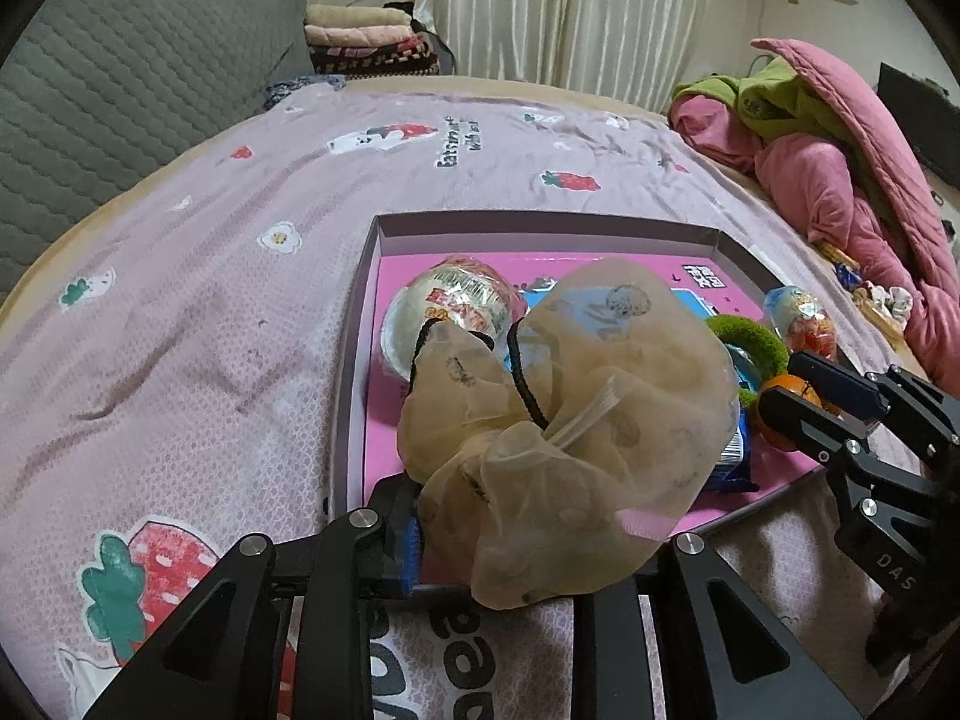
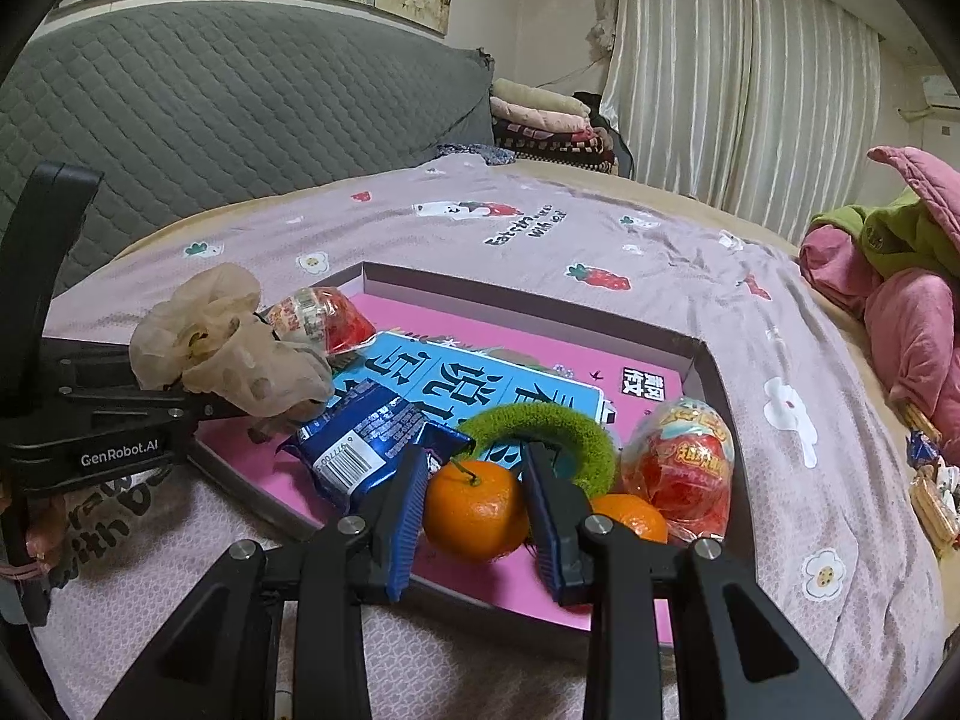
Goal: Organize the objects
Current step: 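Lower the sponge and orange into the tray among the items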
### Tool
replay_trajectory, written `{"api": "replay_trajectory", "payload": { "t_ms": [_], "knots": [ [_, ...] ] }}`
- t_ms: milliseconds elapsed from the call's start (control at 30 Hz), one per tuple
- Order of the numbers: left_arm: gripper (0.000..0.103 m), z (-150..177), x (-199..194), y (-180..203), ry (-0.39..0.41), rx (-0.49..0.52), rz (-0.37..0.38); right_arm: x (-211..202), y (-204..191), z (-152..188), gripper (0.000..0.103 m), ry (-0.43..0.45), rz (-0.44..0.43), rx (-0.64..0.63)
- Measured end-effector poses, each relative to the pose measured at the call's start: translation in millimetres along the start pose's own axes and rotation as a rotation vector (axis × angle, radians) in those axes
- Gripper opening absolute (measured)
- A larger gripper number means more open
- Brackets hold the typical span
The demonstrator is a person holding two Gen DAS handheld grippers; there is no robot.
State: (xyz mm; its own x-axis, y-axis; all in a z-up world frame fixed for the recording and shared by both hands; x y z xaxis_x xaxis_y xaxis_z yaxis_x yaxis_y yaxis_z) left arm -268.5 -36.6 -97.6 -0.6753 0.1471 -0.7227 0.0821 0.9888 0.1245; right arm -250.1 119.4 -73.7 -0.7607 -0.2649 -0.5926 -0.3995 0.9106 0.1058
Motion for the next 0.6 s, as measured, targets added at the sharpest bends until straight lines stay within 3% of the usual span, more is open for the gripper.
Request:
{"api": "replay_trajectory", "payload": {
  "t_ms": [467, 600],
  "knots": [
    [0.042, 3.8, -7.2, 1.9, -0.019, 0.020, 0.019, 0.8, 2.2, 4.2, 0.034, -0.022, -0.017, 0.023],
    [0.042, 4.4, -8.7, 3.0, -0.021, 0.020, 0.025, 0.8, 4.6, 4.9, 0.034, -0.025, -0.021, 0.034]
  ]
}}
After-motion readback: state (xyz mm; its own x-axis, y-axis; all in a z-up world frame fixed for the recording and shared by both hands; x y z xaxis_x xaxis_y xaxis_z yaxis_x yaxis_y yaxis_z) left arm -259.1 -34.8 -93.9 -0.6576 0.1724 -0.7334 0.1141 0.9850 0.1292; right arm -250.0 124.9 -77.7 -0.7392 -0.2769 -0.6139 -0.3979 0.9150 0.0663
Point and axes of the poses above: each gripper's, at about its wrist camera, not at the fingertips, and x roughly the way its jaws point, y to its right, z to its underside, the point moved 10 cm from there along x, roughly the way its jaws point, and after that the axes turned 3 degrees about z, right-handed, at the moved point
